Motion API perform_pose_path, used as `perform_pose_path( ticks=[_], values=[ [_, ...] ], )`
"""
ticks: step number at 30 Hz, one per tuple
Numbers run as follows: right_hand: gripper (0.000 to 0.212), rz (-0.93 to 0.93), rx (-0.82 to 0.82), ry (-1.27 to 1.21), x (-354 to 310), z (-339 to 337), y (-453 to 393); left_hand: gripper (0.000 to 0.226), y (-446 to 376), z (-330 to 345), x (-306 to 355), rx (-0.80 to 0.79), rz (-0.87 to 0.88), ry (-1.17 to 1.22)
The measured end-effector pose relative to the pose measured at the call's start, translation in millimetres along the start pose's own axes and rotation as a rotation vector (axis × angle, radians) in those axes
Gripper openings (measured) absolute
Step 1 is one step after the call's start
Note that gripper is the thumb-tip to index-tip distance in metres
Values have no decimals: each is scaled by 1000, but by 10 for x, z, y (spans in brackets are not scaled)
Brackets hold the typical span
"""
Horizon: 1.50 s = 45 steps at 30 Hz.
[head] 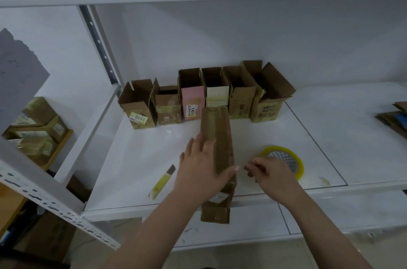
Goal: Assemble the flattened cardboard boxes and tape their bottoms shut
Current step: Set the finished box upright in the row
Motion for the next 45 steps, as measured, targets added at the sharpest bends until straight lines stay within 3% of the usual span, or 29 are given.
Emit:
perform_pose_path(
  ticks=[6, 9, 13, 15, 18, 20, 23, 26, 29, 31, 34, 38, 41, 45],
  values=[
    [16, 35, -49, -62, 155, 110, -23, 106, -222, 314, 197, -118, -78, -123],
    [16, 54, -104, -57, 190, 200, -34, 95, -236, 426, 194, -132, -116, -296],
    [13, 62, -127, -49, 198, 241, -18, 83, -207, 272, 107, -44, -80, -151],
    [16, 84, -114, -76, 246, 219, -15, 76, -189, 55, -58, 26, -65, 81],
    [19, 146, -76, -161, 305, 172, -26, 40, -104, -361, -314, 169, -48, 773],
    [20, 191, -43, -253, 286, 131, -35, 38, -83, -442, -401, 156, -51, 1166],
    [19, 328, 25, -659, 255, 62, -36, 38, -99, -465, -437, 161, -48, 1491],
    [28, 365, -15, -921, 77, 64, -19, 41, -145, -333, -377, 112, -60, 1634],
    [37, 279, 13, -1115, -77, -49, -4, 39, -170, -188, -291, -13, -35, 1572],
    [27, 231, 46, -1115, -143, -133, -3, 33, -187, -127, -304, -82, -25, 1350],
    [16, 245, 90, -970, -115, -177, 19, 35, -197, -111, -321, -126, 8, 1069],
    [33, 251, 40, -739, -228, -92, 17, 38, -204, -47, -388, -154, -15, 901],
    [48, 272, 83, -650, -208, -99, 41, 42, -235, -111, -504, -72, -72, 713],
    [54, 284, 145, -577, -242, -132, 68, 47, -206, -275, -372, -93, 18, 732]
  ],
)
Point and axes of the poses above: each hand's wrist, its own y-axis away from the middle knuckle, its own z-axis out of the palm, x = y × z, the point moved 10 cm from there along -y, towards the middle knuckle, and after that the axes turned 6 degrees about -x, right-handed, at the moved point
